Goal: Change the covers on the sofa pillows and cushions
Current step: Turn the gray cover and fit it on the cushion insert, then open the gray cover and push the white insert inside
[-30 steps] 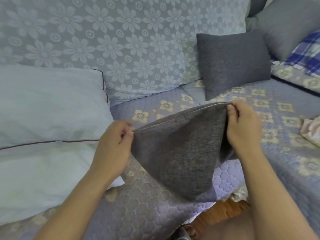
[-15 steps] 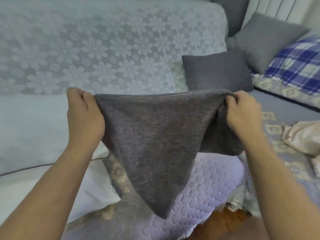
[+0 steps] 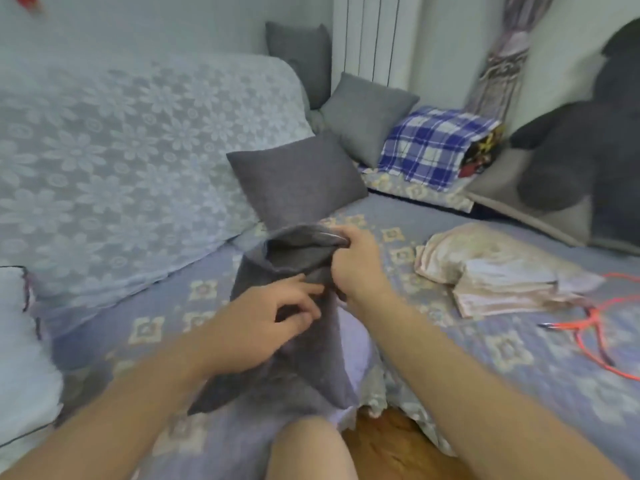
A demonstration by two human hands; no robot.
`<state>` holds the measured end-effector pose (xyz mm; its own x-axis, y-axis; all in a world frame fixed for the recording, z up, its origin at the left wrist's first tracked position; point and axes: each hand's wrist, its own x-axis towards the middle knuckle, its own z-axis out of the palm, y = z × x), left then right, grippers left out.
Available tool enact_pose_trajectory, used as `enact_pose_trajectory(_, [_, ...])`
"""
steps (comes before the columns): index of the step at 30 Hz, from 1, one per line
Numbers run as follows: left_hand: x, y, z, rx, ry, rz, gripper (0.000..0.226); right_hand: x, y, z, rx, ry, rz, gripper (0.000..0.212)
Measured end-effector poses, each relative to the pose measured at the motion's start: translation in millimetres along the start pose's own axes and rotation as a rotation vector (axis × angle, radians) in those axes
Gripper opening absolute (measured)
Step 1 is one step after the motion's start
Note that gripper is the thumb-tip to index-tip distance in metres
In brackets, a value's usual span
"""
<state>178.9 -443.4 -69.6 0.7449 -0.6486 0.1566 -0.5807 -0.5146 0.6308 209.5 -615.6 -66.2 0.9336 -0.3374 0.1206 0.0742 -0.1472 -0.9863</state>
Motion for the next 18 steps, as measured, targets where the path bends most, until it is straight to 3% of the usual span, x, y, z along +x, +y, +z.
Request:
enact_pose_trajectory(3, [41, 3, 2, 0.103, 0.090, 0.033, 0.019, 19, -14, -65, -0.318, 0.334, -0.308, 0.043])
enact_pose_trajectory(6, [87, 8, 3, 0.011, 0.137, -0.056, 0.019, 39, -48, -131, -0.448, 0.618, -0.570, 0.043])
enact_pose_trajectory(9, [116, 2, 18, -0.011, 0.115, -0.170, 0.018, 67, -30, -182, -0.606, 0.829, -0.666, 0.041])
enact_pose_trajectory(10, [120, -5, 27, 0.011, 0.098, -0.188, 0.019, 77, -4, -199, -0.773, 0.776, -0.558, 0.041])
enact_pose_trajectory(11, [119, -14, 39, 0.043, 0.064, -0.205, 0.019, 87, 37, -219, -1.019, 0.605, -0.319, 0.044])
enact_pose_trajectory(13, [107, -39, 63, 0.122, -0.029, -0.245, 0.021, 82, 117, -245, -1.340, 0.169, 0.466, 0.059])
enact_pose_trajectory(14, [98, -55, 72, 0.154, -0.068, -0.274, 0.022, 72, 149, -249, -1.431, 0.069, 0.701, 0.062])
enact_pose_trajectory(15, [89, -72, 78, 0.188, -0.102, -0.314, 0.023, 66, 171, -245, -1.487, 0.031, 0.763, 0.057])
enact_pose_trajectory(18, [68, -135, 93, 0.240, -0.145, -0.456, 0.034, 72, 183, -192, -1.514, 0.091, 0.345, 0.039])
